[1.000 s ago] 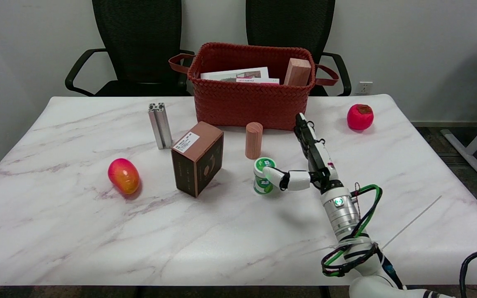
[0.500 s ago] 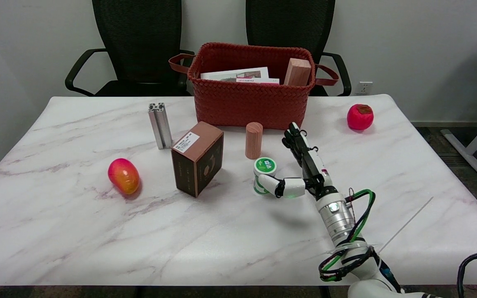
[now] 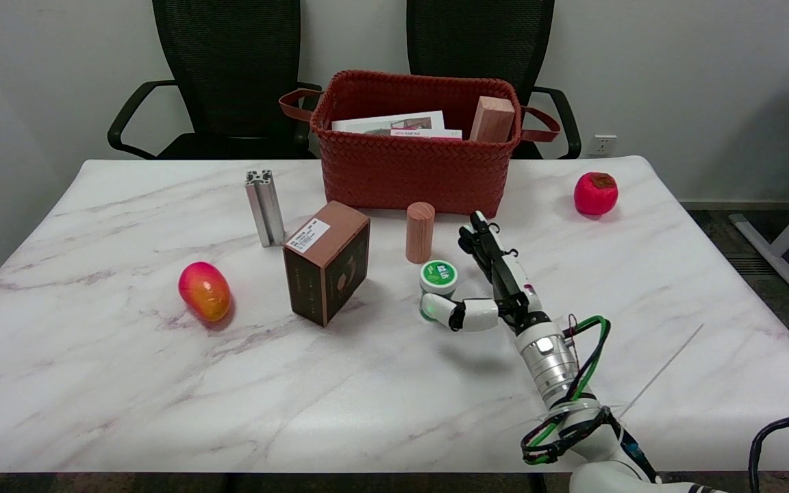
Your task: Pick up the green gum jar.
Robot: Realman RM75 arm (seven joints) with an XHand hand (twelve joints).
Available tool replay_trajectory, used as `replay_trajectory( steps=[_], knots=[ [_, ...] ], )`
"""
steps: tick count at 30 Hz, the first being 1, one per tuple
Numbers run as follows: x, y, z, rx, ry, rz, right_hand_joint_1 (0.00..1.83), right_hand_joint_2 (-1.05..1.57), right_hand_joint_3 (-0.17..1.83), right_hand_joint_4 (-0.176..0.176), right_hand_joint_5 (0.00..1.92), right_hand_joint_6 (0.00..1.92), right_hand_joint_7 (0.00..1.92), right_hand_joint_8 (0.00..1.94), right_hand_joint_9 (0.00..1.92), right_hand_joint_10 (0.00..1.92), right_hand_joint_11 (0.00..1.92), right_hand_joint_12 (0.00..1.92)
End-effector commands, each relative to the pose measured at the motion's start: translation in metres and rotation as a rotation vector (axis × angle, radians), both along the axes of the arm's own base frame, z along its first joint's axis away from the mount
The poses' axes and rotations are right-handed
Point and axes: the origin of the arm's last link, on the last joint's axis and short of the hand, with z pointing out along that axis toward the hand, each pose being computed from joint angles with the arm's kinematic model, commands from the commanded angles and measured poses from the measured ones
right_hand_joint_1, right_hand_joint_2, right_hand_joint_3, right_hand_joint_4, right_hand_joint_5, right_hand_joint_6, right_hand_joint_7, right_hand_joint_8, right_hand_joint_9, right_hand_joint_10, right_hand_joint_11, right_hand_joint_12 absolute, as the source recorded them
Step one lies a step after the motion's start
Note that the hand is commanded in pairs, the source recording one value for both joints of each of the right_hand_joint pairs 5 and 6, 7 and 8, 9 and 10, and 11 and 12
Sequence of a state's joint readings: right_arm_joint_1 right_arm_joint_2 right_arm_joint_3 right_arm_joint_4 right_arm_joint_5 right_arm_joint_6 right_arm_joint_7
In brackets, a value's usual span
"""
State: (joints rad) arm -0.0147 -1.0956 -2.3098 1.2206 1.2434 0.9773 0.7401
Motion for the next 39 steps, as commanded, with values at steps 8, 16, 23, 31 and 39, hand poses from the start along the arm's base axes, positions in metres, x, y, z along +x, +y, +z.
replay_trajectory(
  steps=[8, 16, 23, 31, 39],
  knots=[
    [-0.009, -0.017, -0.009, 0.047, -0.023, -0.057, 1.21, 0.21, 0.85, 0.0, 0.0, 0.0, 0.22, 0.22, 0.23, 0.23, 0.0, 0.0],
    [-0.011, -0.019, -0.012, 0.053, -0.028, -0.067, 1.21, 0.21, 0.85, 0.0, 0.0, 0.0, 0.27, 0.27, 0.26, 0.26, 0.0, 0.0],
    [-0.016, -0.021, -0.017, 0.065, -0.051, -0.064, 1.21, 0.2, 0.86, 0.0, 0.0, 0.0, 0.3, 0.3, 0.28, 0.28, 0.01, 0.01],
    [-0.018, -0.022, -0.019, 0.073, -0.079, -0.061, 1.21, 0.2, 0.85, 0.0, 0.0, 0.0, 0.34, 0.34, 0.29, 0.29, 0.01, 0.01],
    [-0.018, -0.022, -0.018, 0.07, -0.079, -0.059, 1.21, 0.22, 0.86, 0.0, 0.0, 0.0, 0.42, 0.42, 0.33, 0.33, 0.1, 0.1]
  ],
)
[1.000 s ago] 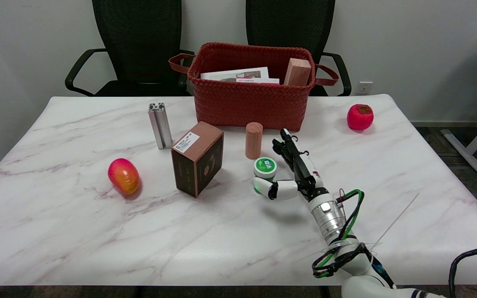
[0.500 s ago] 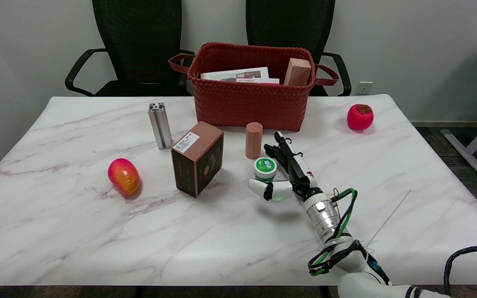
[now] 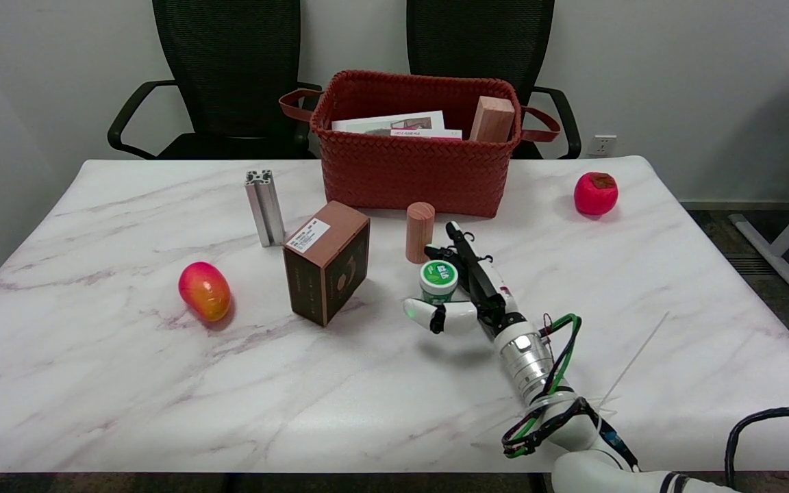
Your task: Pick up the green gum jar.
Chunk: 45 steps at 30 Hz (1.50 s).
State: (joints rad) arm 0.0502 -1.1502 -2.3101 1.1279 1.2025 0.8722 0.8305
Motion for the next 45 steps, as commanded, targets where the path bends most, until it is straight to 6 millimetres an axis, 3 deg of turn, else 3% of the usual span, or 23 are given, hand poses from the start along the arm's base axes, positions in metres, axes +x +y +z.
replay_trajectory(
  steps=[1, 18, 22, 25, 30, 37, 41, 45],
  knots=[
    [-0.0028, -0.0029, -0.0025, 0.007, -0.022, 0.0, 1.21, 0.22, 0.86, 0.0, 0.0, 0.0, 0.43, 0.43, 0.33, 0.33, 0.1, 0.1],
    [-0.0026, -0.0037, -0.0012, 0.001, -0.024, 0.0, 1.2, 0.31, 0.86, 0.0, 0.12, 0.12, 0.58, 0.58, 0.42, 0.42, 0.18, 0.18],
    [-0.0029, -0.0036, -0.0011, -0.001, -0.027, -0.001, 1.18, 0.4, 0.87, 0.0, 0.5, 0.5, 1.02, 1.02, 0.68, 0.68, 0.41, 0.41],
    [-0.0042, -0.0029, -0.0005, -0.002, -0.025, -0.005, 1.16, 0.42, 0.89, 0.0, 0.68, 0.68, 1.17, 1.17, 0.84, 0.84, 0.53, 0.53],
    [-0.0056, -0.0018, -0.0005, -0.004, -0.028, -0.01, 1.12, 0.47, 0.95, 0.0, 0.98, 0.98, 1.31, 1.31, 1.06, 1.06, 0.73, 0.73],
    [-0.006, -0.0003, 0.0007, -0.01, -0.041, -0.008, 1.05, 0.61, 0.88, 0.0, 1.36, 1.36, 1.45, 1.45, 1.3, 1.3, 0.98, 0.98],
    [-0.0068, 0.0011, 0.0013, -0.012, -0.047, -0.007, 0.99, 0.84, 0.72, 0.0, 1.85, 1.85, 1.6, 1.6, 1.52, 1.52, 1.45, 1.45],
    [-0.0066, 0.0016, 0.0006, -0.008, -0.056, -0.004, 0.98, 0.94, 0.67, 0.0, 1.92, 1.92, 1.68, 1.68, 1.6, 1.6, 1.58, 1.58]
  ],
)
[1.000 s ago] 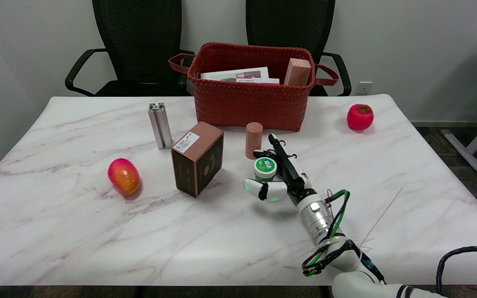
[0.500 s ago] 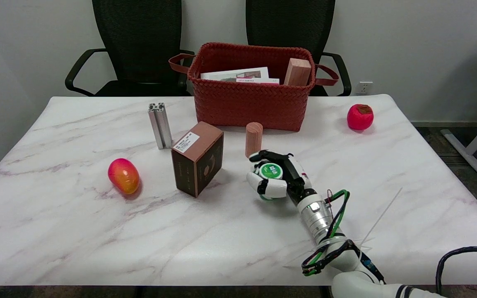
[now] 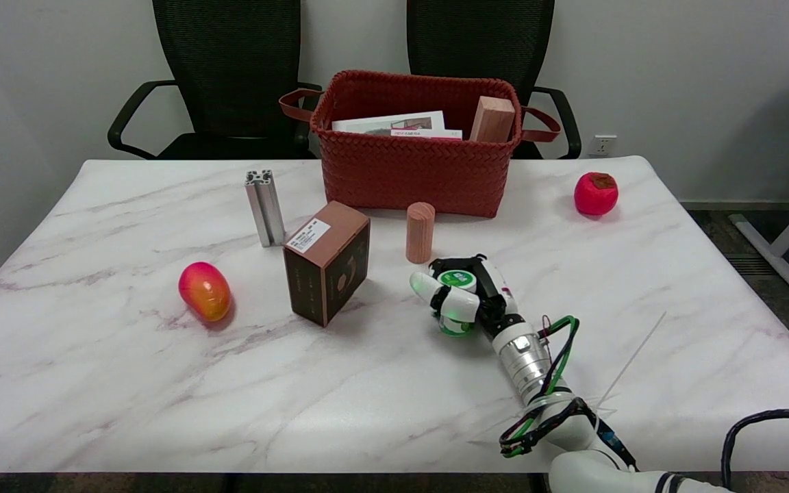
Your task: Pick up the green gum jar.
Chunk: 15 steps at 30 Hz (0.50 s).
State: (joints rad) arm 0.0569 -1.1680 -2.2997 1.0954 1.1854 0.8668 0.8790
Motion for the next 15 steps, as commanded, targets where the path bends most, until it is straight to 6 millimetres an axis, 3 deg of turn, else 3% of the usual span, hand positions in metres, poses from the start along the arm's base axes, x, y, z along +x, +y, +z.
replay_trajectory(
  steps=[1, 15],
  knots=[
    [-0.001, 0.003, 0.0, -0.004, -0.026, 0.005, 0.97, 0.95, 0.66, 0.0, 1.92, 1.92, 1.69, 1.69, 1.61, 1.61, 1.6, 1.6],
    [0.029, -0.004, 0.003, -0.039, -0.027, 0.15, 0.97, 1.0, 0.62, 0.0, 1.77, 1.77, 1.71, 1.71, 1.65, 1.65, 1.74, 1.74]
  ],
)
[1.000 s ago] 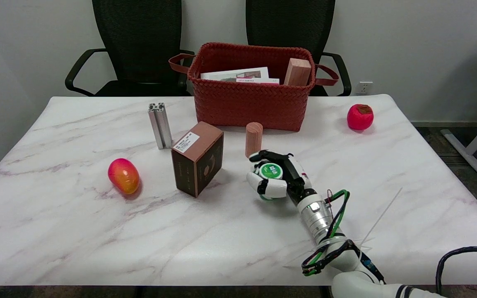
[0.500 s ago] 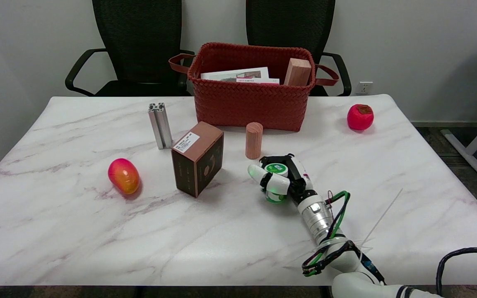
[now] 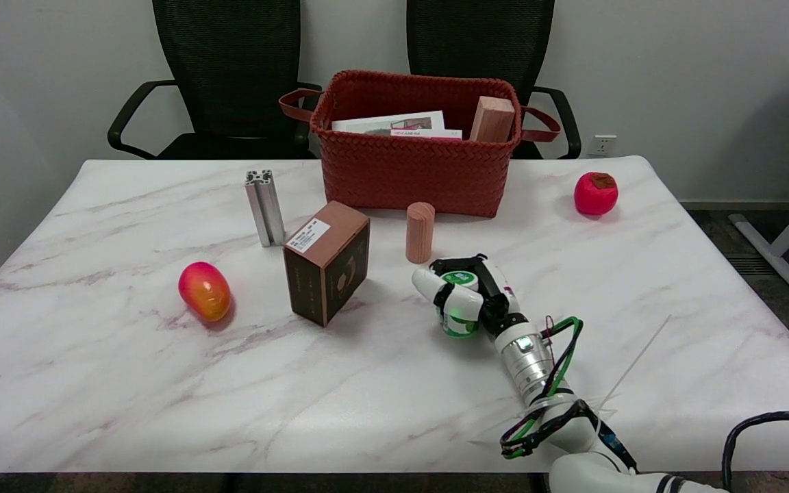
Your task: Pick up the green gum jar.
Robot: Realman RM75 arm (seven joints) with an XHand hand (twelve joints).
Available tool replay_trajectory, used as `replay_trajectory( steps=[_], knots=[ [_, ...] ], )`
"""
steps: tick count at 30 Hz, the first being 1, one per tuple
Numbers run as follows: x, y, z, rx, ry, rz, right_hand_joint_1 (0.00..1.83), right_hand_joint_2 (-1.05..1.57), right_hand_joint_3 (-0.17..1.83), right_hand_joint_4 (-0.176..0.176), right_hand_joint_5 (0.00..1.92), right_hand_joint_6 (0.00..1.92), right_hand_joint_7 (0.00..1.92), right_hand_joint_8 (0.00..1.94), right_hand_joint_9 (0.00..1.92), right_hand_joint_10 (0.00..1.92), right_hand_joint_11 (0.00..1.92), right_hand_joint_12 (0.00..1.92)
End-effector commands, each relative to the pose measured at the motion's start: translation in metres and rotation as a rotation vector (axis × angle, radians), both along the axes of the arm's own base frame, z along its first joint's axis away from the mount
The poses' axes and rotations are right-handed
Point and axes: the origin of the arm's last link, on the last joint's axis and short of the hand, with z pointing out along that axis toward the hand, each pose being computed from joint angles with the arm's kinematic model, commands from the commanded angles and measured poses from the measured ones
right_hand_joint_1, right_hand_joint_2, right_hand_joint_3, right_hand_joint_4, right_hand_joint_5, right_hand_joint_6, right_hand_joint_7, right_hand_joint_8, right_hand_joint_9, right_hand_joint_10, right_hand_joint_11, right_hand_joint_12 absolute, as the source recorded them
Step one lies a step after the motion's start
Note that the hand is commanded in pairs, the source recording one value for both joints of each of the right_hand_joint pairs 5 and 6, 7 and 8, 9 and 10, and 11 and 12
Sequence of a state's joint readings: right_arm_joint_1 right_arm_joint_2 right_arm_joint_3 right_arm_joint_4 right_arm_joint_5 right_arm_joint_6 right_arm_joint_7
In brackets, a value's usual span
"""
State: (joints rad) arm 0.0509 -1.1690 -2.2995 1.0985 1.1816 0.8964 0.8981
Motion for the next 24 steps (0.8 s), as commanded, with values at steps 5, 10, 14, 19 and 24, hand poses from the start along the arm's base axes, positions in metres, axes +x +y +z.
replay_trajectory(
  steps=[5, 10, 14, 19, 24],
  knots=[
    [0.037, -0.01, 0.006, -0.037, 0.004, 0.166, 0.97, 1.04, 0.59, 0.0, 1.78, 1.78, 1.72, 1.72, 1.66, 1.66, 1.78, 1.78],
    [0.048, -0.014, 0.012, -0.053, 0.027, 0.203, 0.97, 1.15, 0.58, 0.0, 1.87, 1.87, 1.73, 1.73, 1.67, 1.67, 1.8, 1.8],
    [0.057, -0.02, 0.015, -0.062, 0.04, 0.236, 0.96, 1.25, 0.64, 0.0, 1.86, 1.86, 1.73, 1.73, 1.68, 1.68, 1.8, 1.8],
    [0.074, -0.03, 0.021, -0.078, 0.054, 0.292, 0.94, 1.31, 0.75, 0.0, 1.83, 1.83, 1.74, 1.74, 1.68, 1.68, 1.81, 1.81],
    [0.094, -0.044, 0.027, -0.097, 0.071, 0.348, 0.94, 1.3, 0.79, 0.0, 1.78, 1.78, 1.74, 1.74, 1.68, 1.68, 1.82, 1.82]
  ],
)
